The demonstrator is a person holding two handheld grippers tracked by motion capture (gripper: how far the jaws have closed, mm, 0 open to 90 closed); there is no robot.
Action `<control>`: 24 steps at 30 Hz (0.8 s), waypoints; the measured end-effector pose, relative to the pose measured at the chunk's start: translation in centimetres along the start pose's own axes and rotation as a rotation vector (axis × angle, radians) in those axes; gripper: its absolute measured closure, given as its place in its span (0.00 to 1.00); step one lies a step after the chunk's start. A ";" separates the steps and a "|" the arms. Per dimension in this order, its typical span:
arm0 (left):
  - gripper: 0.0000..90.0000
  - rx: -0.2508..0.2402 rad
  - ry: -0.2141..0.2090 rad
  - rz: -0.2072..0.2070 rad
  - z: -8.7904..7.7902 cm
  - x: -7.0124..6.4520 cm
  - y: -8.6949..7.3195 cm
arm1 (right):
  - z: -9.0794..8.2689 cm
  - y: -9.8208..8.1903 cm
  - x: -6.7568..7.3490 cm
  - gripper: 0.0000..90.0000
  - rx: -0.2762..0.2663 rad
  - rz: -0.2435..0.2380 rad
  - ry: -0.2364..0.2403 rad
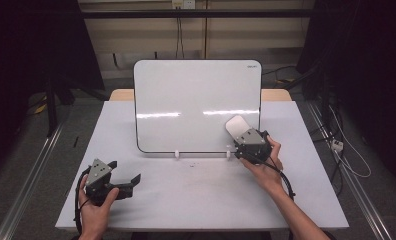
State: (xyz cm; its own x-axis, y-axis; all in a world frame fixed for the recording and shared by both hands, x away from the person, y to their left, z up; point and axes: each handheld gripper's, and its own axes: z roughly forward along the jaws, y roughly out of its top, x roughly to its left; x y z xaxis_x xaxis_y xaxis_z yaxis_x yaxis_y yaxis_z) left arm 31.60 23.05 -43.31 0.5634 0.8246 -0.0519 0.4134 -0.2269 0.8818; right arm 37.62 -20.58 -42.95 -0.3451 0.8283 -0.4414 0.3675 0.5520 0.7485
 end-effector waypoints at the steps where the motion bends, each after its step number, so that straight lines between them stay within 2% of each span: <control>1: 0.06 0.003 0.000 0.003 0.0 0.0 0.0 | 0.0 0.0 -0.1 0.35 0.000 0.003 0.004; 13: 0.06 0.000 -0.003 -0.007 0.1 -0.1 0.0 | 0.0 0.0 -0.5 0.33 0.002 0.053 0.040; 18: 0.06 0.012 -0.001 -0.003 0.3 -0.1 0.1 | 0.0 0.0 -0.6 0.25 -0.008 0.069 0.059; 24: 0.06 0.015 -0.003 -0.008 0.4 -0.2 0.1 | 0.1 -0.1 -0.7 0.13 0.003 0.084 0.053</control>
State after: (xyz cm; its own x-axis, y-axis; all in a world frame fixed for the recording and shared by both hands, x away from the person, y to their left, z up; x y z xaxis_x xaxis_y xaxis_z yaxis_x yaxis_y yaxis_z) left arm 31.86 22.66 -43.42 0.5620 0.8250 -0.0604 0.4286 -0.2279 0.8743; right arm 37.95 -21.20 -42.74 -0.3578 0.8657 -0.3501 0.3995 0.4808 0.7805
